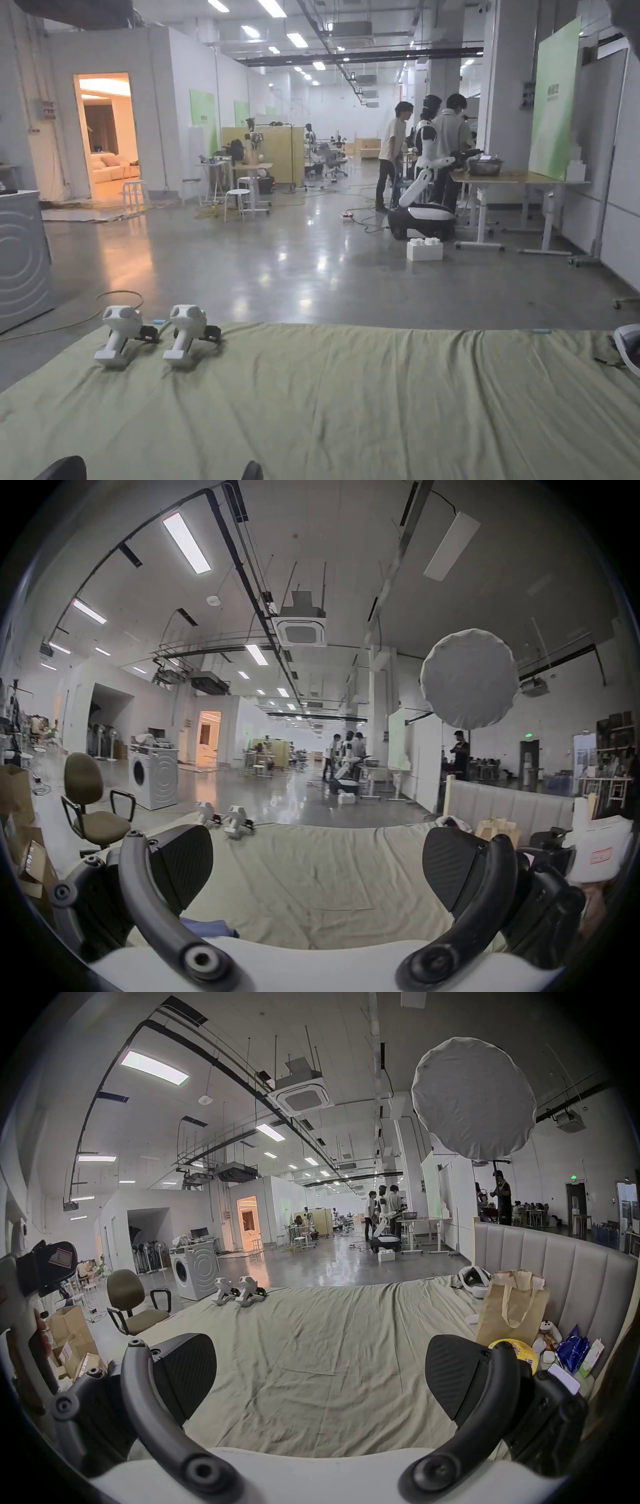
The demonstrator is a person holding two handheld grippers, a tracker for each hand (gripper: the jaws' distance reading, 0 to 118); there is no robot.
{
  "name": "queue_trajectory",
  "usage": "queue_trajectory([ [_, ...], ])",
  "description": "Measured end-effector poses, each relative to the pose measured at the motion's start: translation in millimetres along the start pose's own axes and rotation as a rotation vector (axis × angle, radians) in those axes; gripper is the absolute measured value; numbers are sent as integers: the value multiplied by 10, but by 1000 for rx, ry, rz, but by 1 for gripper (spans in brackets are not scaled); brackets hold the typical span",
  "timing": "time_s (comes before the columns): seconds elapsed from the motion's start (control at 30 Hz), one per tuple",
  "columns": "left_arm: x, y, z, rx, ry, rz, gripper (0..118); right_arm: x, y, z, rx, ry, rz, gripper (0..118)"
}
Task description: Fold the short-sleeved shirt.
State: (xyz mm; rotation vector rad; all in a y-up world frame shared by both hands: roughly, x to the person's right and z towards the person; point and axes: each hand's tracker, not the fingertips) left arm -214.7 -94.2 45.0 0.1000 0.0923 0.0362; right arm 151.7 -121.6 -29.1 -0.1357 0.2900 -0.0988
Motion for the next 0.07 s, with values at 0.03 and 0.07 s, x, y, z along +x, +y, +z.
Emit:
queue_trajectory([
  [0.03,-7,-11,-7,-2,5,5,118,-10,-1,1,4,-1,-2,118],
  [0.07,-13,-17,-12,-7,12,13,118,-21,-2,2,6,-2,-3,118],
])
